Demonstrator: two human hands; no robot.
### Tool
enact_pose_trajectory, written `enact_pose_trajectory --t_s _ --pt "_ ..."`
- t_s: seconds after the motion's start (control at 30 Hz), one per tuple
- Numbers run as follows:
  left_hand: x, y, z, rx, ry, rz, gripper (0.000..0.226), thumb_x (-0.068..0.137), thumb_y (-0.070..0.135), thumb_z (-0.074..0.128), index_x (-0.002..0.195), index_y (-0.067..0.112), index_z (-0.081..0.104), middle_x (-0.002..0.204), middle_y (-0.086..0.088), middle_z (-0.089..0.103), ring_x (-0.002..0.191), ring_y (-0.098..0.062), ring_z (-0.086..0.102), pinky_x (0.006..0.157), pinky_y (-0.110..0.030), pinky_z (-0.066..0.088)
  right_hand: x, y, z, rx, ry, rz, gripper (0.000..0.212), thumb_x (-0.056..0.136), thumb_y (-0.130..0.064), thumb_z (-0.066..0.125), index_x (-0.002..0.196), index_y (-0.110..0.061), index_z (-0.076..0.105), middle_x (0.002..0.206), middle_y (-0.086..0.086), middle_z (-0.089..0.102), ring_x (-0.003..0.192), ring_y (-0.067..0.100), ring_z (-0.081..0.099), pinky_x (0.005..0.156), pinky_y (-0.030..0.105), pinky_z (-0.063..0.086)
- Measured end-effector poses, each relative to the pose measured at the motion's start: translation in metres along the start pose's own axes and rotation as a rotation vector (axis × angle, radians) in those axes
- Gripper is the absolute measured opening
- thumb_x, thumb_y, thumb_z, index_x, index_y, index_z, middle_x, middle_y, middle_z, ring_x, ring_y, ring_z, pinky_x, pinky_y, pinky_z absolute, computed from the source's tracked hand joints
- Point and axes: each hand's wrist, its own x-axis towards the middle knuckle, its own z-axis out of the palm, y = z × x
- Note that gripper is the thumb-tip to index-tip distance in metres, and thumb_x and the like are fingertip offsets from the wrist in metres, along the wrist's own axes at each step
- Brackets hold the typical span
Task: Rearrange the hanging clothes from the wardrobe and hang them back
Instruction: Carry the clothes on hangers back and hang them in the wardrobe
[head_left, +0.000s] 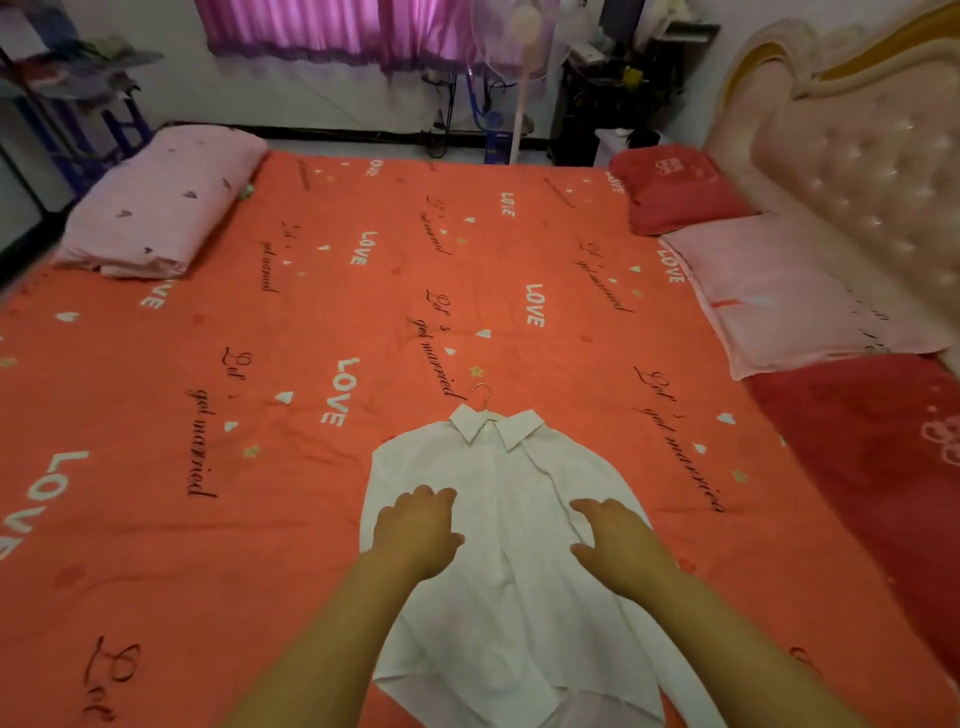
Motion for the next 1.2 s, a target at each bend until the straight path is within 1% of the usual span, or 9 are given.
enact_pose_trajectory --t_s 0.27,0.43,0.53,0.67,0.8,0.87,0.97,1.07,1.2 --pt "0.088 -0.004 0.0 -0.015 -0.053 -0.046 0.056 0.093 0.04 0.048 0.142 0.02 0.029 0.136 -0.007 0.042 0.121 -0.027 0.045 0.095 -0.037 0.039 0.107 -0.003 -0.004 -0.004 -0.078 -0.038 0.06 0.092 -0.031 0.054 0.145 -0.021 0.028 0.134 0.007 0.045 0.122 0.022 0.045 0.1 0.028 0.038" --pt "0.163 -0.007 0.011 -0.021 -0.062 -0.101 0.055 0.093 0.04 0.048 0.142 0.02 0.03 0.136 -0.007 0.043 0.12 -0.026 0.045 0.096 -0.037 0.039 0.196 0.007 0.014 -0.028 -0.132 -0.102 0.06 0.092 -0.033 0.053 0.145 -0.021 0.028 0.14 0.005 0.043 0.127 0.021 0.042 0.103 0.028 0.034" --pt "0.219 -0.011 0.025 -0.032 -0.039 -0.118 0.053 0.094 0.038 0.048 0.141 0.02 0.032 0.135 -0.006 0.043 0.119 -0.025 0.045 0.095 -0.036 0.04 0.256 0.016 0.031 -0.036 -0.125 -0.119 0.059 0.093 -0.034 0.052 0.145 -0.022 0.028 0.143 0.002 0.041 0.129 0.021 0.04 0.104 0.028 0.032" --pt "0.294 -0.017 0.055 -0.062 0.032 -0.112 0.054 0.094 0.036 0.049 0.142 0.021 0.03 0.139 -0.008 0.04 0.122 -0.027 0.042 0.096 -0.038 0.038 0.334 0.024 0.061 -0.026 -0.082 -0.168 0.054 0.094 -0.031 0.05 0.144 -0.021 0.031 0.137 0.007 0.045 0.124 0.023 0.043 0.1 0.031 0.036" --pt "0.354 -0.026 0.09 -0.082 0.156 -0.081 0.056 0.094 0.036 0.047 0.144 0.022 0.026 0.147 -0.007 0.03 0.13 -0.026 0.032 0.103 -0.037 0.031 0.404 0.022 0.094 -0.022 0.024 -0.249 0.046 0.095 -0.028 0.048 0.138 -0.018 0.038 0.131 0.009 0.047 0.121 0.027 0.044 0.099 0.036 0.039" --pt "0.378 -0.034 0.107 -0.085 0.225 -0.057 0.057 0.093 0.038 0.047 0.143 0.022 0.025 0.149 -0.006 0.027 0.131 -0.025 0.029 0.104 -0.036 0.027 0.431 0.023 0.111 -0.056 0.077 -0.26 0.039 0.096 -0.023 0.044 0.134 -0.017 0.043 0.126 0.01 0.048 0.116 0.028 0.045 0.092 0.035 0.04" --pt "0.401 -0.046 0.137 -0.074 0.19 -0.063 0.065 0.093 0.041 0.046 0.147 0.022 0.015 0.154 -0.007 0.014 0.138 -0.025 0.017 0.11 -0.038 0.017 0.456 0.028 0.132 -0.12 0.139 -0.22 0.035 0.096 -0.018 0.04 0.131 -0.015 0.044 0.124 0.01 0.049 0.112 0.029 0.047 0.085 0.034 0.039" --pt "0.409 -0.053 0.168 -0.021 0.146 -0.088 0.069 0.096 0.044 0.039 0.149 0.025 -0.001 0.157 -0.006 -0.003 0.143 -0.027 0.0 0.115 -0.04 0.002 0.464 0.034 0.152 -0.228 0.193 -0.229 0.036 0.097 -0.023 0.04 0.132 -0.016 0.043 0.125 0.008 0.05 0.111 0.028 0.048 0.085 0.034 0.039" --pt "0.408 -0.054 0.177 -0.026 0.174 -0.078 0.07 0.096 0.045 0.037 0.148 0.026 -0.005 0.157 -0.006 -0.008 0.144 -0.027 -0.004 0.115 -0.041 -0.003 0.467 0.031 0.156 -0.279 0.222 -0.233 0.032 0.096 -0.019 0.04 0.127 -0.015 0.048 0.117 0.007 0.053 0.106 0.027 0.051 0.078 0.033 0.041"
